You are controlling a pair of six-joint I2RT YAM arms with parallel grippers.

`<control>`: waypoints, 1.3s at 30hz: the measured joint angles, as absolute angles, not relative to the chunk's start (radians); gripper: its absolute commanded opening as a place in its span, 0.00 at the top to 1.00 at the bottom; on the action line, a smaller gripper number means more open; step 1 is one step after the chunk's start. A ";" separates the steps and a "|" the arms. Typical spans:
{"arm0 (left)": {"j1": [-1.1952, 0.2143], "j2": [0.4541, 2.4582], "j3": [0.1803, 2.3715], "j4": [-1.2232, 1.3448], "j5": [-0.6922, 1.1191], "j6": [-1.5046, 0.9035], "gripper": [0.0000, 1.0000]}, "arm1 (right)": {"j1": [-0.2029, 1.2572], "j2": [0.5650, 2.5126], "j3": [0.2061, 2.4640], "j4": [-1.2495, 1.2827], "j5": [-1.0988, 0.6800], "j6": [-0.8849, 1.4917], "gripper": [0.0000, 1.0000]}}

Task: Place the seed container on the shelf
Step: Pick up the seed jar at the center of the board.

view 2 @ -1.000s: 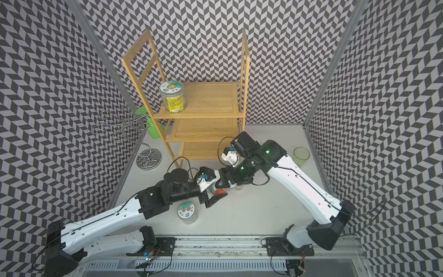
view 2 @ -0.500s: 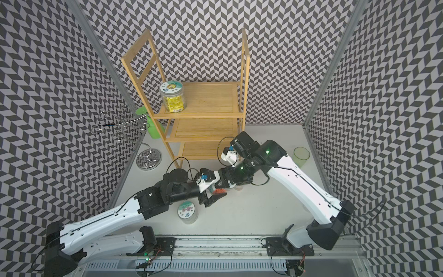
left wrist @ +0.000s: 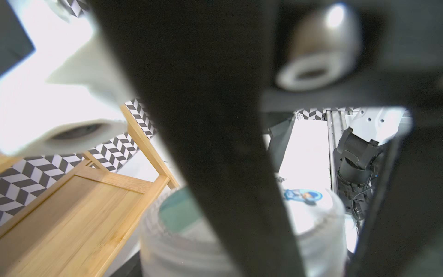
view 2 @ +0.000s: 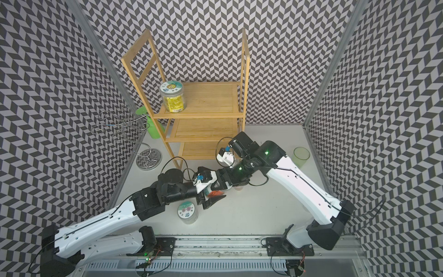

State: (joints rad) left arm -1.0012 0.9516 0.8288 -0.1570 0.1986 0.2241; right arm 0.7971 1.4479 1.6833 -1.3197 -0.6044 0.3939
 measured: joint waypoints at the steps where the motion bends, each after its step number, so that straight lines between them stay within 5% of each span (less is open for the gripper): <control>1: -1.001 0.945 0.829 -0.159 0.199 0.224 0.01 | 0.799 1.448 1.683 -1.313 -0.610 0.394 0.28; 15: -0.996 0.944 0.833 -0.197 0.205 0.231 0.21 | 0.802 1.448 1.683 -1.304 -0.615 0.397 0.26; 21: -0.994 0.944 0.834 -0.201 0.205 0.235 0.32 | 0.803 1.448 1.683 -1.301 -0.611 0.398 0.17; 30: -0.993 0.928 0.836 -0.218 0.194 0.246 0.37 | 0.807 1.446 1.683 -1.296 -0.598 0.413 0.03; 39: -0.992 0.903 0.834 -0.243 0.191 0.247 0.40 | 0.801 1.446 1.685 -1.285 -0.598 0.419 0.00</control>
State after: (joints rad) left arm -0.9924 0.9031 0.8341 -0.2432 0.1909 0.2470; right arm 0.8009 1.4456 1.6848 -1.2854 -0.5983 0.4191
